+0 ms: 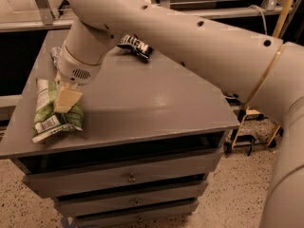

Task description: Pick green jalapeno chip bag

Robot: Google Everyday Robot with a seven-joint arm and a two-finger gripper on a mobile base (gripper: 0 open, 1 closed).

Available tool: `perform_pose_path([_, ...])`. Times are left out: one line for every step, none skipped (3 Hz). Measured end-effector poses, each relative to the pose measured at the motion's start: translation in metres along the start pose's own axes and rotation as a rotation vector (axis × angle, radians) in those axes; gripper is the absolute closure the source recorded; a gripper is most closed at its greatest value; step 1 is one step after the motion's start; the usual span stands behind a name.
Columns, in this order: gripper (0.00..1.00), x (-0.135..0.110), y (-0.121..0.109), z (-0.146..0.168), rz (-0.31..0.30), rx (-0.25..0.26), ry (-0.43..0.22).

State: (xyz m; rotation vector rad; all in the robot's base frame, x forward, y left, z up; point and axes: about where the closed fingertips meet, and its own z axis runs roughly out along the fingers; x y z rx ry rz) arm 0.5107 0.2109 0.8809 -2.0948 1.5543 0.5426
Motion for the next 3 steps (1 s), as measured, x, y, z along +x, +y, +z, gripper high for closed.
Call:
perform_pose_path([1.0,0.0,-0.012,-0.042,0.012,0.064,-0.075])
perform_pose_path([1.0,0.001,-0.019,-0.077,0.015,0.119,-0.135])
perform_pose_path([1.0,0.001,-0.019,-0.081,0.016,0.123,-0.141])
